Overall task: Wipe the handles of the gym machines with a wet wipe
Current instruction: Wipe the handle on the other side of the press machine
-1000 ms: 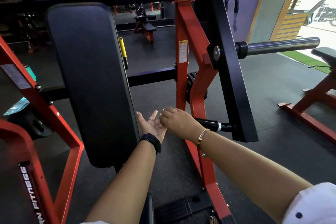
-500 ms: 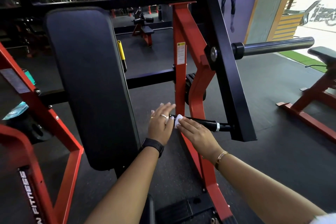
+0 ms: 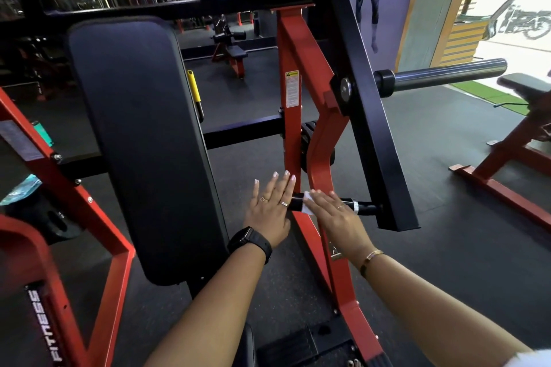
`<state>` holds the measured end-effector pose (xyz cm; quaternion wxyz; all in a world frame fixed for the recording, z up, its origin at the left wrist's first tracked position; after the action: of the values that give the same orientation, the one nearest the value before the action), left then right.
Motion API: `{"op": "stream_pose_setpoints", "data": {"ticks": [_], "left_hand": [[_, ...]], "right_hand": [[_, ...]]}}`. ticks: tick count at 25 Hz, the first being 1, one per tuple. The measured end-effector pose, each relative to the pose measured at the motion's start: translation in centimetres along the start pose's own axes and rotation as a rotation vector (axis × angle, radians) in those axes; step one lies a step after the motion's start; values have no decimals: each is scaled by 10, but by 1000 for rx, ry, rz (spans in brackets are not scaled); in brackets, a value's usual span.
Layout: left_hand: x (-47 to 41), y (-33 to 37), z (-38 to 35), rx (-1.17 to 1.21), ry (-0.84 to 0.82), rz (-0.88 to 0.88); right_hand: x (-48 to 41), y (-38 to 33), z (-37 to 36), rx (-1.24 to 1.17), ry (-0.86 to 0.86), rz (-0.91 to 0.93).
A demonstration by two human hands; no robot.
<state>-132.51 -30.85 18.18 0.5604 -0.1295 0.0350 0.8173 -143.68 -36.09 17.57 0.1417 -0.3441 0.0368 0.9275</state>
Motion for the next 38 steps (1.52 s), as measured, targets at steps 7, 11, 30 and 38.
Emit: {"op": "stream_pose_setpoints", "data": {"ticks": [7, 11, 30, 38], "left_hand": [[-1, -1, 5, -89, 8, 120], [-6, -1, 13, -4, 4, 101], [-8, 6, 7, -12, -30, -4], [-7, 7, 10, -44, -36, -4]], "right_hand": [[-36, -20, -11, -60, 12, -279], [-7, -6, 1, -3, 22, -124], [15, 63, 2, -105, -117, -717], [22, -19, -1, -69, -56, -96]]}}
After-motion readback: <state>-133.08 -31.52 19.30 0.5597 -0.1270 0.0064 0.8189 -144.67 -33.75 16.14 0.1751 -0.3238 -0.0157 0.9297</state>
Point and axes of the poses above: each hand's wrist, its own x-axis away from the middle knuckle, its own z-axis out of the back of the hand, y = z × x, the point moved 10 cm from there along -x, towards the middle knuckle
